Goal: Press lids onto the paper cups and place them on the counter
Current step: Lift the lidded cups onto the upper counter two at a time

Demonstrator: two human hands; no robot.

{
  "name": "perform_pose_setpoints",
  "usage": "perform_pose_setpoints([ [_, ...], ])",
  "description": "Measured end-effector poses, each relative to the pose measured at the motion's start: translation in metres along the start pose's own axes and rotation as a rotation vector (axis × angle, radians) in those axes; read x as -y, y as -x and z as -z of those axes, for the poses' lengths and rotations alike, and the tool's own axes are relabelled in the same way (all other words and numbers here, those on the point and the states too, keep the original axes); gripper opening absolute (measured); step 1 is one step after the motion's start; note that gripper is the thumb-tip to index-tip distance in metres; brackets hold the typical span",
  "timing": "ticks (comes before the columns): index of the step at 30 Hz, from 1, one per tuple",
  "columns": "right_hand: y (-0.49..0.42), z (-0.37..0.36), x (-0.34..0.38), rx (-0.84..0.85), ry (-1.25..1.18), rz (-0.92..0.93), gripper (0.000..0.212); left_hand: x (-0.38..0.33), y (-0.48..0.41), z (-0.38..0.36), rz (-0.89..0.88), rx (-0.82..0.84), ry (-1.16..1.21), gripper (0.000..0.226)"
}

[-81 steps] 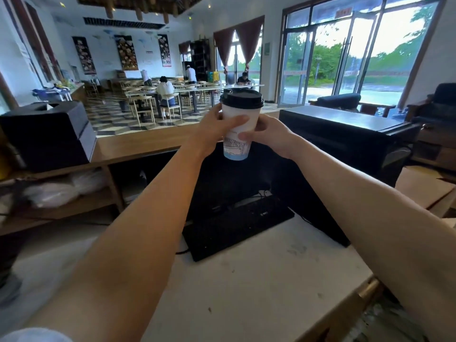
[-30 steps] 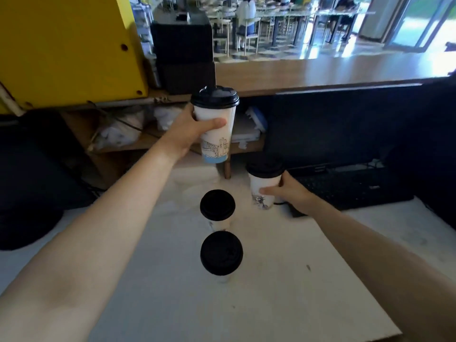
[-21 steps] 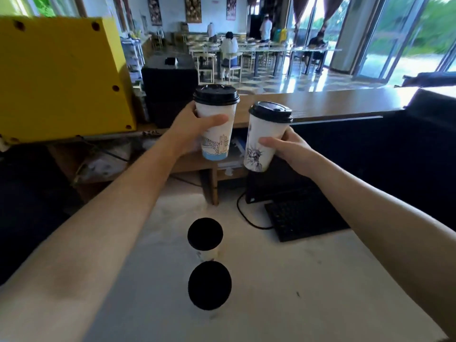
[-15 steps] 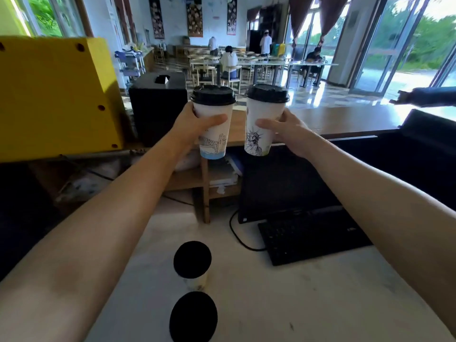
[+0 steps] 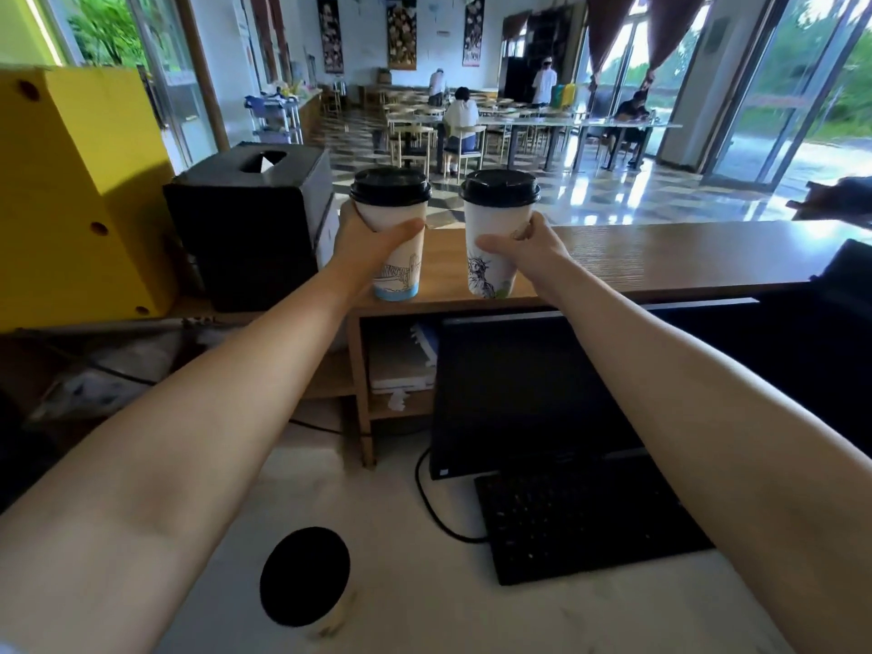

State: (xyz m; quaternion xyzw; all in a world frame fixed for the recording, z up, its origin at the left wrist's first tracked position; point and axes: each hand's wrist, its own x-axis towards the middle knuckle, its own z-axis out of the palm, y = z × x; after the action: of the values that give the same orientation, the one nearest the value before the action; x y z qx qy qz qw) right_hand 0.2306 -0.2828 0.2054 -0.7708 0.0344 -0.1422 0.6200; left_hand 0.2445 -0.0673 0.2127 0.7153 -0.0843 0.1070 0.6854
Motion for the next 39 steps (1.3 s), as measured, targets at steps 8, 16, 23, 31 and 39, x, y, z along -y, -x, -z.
perform_pose_setpoints([
  [8,-0.008,-0.002,-0.013,0.024,-0.010,0.012,0.069,0.005,-0.003,-0.007,0.001,-0.028,-0.147,0.097],
  [16,0.006,0.002,-0.001,0.067,0.150,-0.089,0.069,-0.008,0.025,-0.013,0.125,-0.006,-0.251,0.051],
  [23,0.060,0.018,0.021,-0.027,0.444,-0.162,0.089,-0.013,0.046,-0.005,0.209,0.148,-0.294,0.012],
  [31,0.150,0.011,0.030,-0.040,0.586,-0.281,0.083,-0.004,0.089,0.060,0.301,0.549,-0.368,0.046],
  [39,0.294,-0.045,-0.005,0.094,0.652,-0.493,0.081,0.073,0.151,0.174,0.363,0.844,-0.490,0.063],
])
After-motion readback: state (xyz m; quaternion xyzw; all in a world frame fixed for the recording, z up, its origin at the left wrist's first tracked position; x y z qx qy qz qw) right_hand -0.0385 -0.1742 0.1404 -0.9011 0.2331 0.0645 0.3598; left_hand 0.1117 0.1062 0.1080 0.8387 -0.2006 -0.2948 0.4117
